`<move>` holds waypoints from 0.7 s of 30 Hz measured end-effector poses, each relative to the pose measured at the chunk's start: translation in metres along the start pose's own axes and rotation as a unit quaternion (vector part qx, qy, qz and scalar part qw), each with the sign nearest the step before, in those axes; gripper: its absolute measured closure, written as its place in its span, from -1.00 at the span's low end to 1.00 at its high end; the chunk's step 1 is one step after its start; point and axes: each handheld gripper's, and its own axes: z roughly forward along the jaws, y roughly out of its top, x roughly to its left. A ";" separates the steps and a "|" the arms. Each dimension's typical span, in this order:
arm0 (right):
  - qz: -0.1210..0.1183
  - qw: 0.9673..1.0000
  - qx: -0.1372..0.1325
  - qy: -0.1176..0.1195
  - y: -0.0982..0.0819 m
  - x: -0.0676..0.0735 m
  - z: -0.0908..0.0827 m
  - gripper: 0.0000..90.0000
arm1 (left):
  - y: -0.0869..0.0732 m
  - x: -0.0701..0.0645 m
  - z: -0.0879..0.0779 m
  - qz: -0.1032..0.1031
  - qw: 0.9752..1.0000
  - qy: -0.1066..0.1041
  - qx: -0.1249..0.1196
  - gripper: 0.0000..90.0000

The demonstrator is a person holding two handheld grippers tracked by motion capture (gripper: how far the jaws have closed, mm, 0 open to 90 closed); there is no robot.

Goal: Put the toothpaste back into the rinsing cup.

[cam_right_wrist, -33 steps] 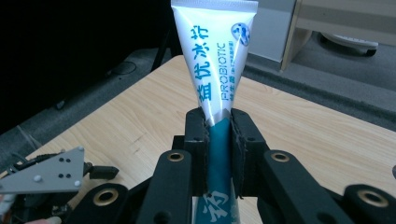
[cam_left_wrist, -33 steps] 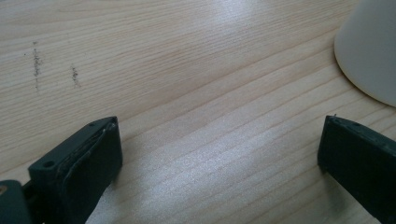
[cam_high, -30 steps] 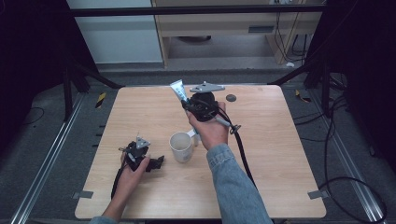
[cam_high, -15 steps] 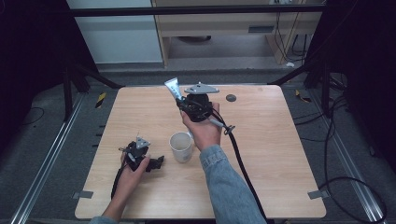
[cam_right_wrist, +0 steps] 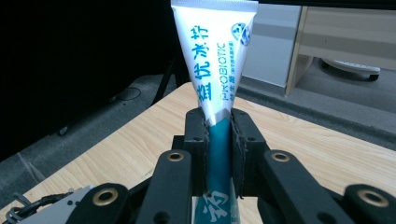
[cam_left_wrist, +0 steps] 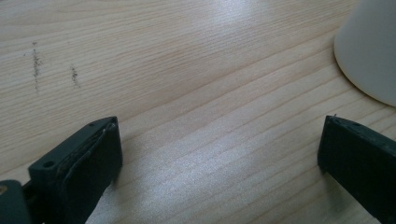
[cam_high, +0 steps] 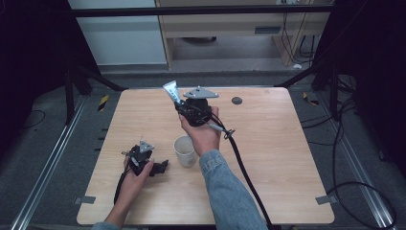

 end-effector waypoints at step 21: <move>-0.006 1.000 -0.018 0.013 -0.014 0.014 0.008 0.75 | 0.000 0.000 0.000 0.001 1.000 -0.001 0.000 -1.00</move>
